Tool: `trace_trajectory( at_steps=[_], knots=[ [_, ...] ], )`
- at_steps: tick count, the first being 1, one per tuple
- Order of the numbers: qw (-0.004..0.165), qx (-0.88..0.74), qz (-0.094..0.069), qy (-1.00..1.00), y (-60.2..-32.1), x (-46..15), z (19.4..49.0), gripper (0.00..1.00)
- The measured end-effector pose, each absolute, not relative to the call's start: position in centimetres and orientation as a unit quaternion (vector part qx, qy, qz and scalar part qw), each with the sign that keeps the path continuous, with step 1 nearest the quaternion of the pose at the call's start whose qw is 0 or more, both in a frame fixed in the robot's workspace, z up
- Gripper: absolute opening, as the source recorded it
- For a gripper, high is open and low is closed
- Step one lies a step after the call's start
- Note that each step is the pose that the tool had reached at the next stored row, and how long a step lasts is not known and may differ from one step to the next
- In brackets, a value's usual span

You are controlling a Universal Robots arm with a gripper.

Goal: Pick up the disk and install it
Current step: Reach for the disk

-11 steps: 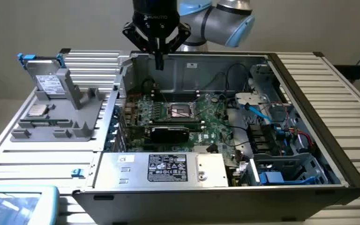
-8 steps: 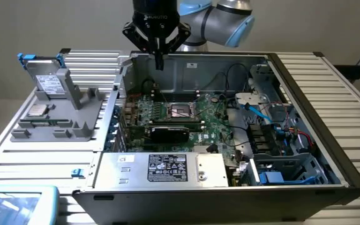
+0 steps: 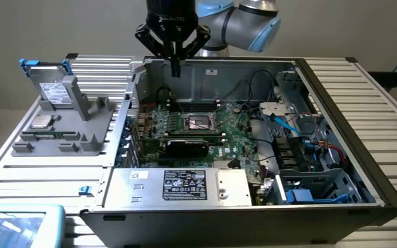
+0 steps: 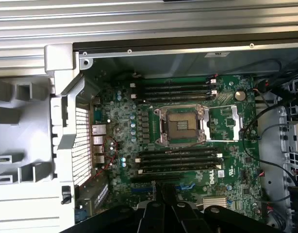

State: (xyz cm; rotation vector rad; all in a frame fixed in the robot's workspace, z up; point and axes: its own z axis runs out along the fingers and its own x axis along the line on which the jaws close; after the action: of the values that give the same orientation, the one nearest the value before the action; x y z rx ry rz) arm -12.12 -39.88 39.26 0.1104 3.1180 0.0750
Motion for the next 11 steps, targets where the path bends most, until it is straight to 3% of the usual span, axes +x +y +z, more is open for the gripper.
trace_trajectory(
  at_steps=[11],
  knots=[
    [0.010, 0.035, 0.024, 0.999, -39.2, -15.3, 39.3, 0.11]
  ],
)
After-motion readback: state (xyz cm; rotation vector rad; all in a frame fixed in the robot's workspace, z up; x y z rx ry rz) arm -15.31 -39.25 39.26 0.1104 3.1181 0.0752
